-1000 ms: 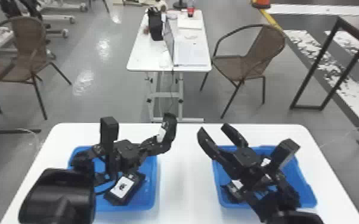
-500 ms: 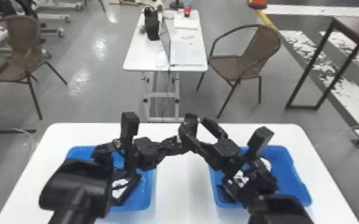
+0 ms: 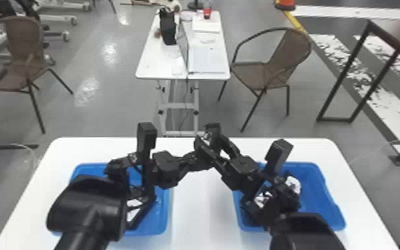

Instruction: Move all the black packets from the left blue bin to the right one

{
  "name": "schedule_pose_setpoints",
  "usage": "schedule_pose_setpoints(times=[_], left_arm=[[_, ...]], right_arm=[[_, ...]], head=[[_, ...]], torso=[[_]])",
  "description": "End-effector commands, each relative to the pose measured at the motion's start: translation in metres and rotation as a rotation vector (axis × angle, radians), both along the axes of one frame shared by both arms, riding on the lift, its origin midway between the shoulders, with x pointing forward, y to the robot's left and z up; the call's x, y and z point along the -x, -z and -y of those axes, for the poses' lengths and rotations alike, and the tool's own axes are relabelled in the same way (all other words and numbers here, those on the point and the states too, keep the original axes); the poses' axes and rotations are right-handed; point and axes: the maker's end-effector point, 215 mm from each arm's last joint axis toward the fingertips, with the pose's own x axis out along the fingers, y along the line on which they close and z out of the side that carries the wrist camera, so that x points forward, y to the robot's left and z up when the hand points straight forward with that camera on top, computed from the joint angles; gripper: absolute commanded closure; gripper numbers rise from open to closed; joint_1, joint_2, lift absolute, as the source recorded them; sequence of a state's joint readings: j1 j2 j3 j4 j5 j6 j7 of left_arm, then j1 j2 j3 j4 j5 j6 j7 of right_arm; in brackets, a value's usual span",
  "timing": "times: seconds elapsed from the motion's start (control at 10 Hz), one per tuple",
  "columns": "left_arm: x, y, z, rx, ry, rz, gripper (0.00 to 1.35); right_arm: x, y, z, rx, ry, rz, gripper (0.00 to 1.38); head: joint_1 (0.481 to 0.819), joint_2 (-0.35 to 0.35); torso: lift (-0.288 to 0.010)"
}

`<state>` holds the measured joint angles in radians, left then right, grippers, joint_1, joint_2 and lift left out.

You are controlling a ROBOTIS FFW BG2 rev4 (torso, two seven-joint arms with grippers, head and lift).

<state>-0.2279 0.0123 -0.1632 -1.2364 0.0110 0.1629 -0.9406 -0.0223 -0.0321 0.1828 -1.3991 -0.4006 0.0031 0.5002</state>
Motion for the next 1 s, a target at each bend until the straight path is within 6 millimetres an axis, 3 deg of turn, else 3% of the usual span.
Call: schedule_pose_setpoints(times=[0.0,0.2,0.3,0.5,0.6,0.7,0.9], left_arm=[[0.001,0.000,-0.001,0.007,-0.002,-0.003,1.14],[0.002,-0.001,0.001,0.021,-0.002,-0.008,1.14],[0.003,-0.001,0.000,0.030,-0.006,-0.013,1.07],[0.003,0.006,-0.012,0.051,-0.049,-0.035,0.55],[0.004,0.012,-0.022,0.064,-0.071,-0.051,0.33],[0.005,0.006,-0.037,0.098,-0.093,-0.040,0.20],[-0.001,-0.015,-0.088,0.141,-0.209,0.022,0.12]], right_arm=[[0.000,-0.003,0.007,-0.008,0.037,0.010,1.12],[-0.001,-0.004,0.009,-0.020,0.046,0.012,1.18],[-0.001,-0.005,0.011,-0.030,0.052,0.012,1.21],[-0.005,-0.006,0.022,-0.047,0.086,0.011,1.21],[-0.009,-0.006,0.035,-0.045,0.114,0.013,1.21],[-0.014,-0.003,0.058,-0.041,0.155,0.009,1.21],[-0.017,0.027,0.116,0.000,0.247,-0.046,1.21]], head=[[0.695,-0.056],[0.695,-0.064],[0.695,-0.066],[0.695,-0.069],[0.695,-0.068],[0.695,-0.068],[0.695,-0.078]], torso=[[0.000],[0.000],[0.000],[0.000],[0.000],[0.000],[0.000]])
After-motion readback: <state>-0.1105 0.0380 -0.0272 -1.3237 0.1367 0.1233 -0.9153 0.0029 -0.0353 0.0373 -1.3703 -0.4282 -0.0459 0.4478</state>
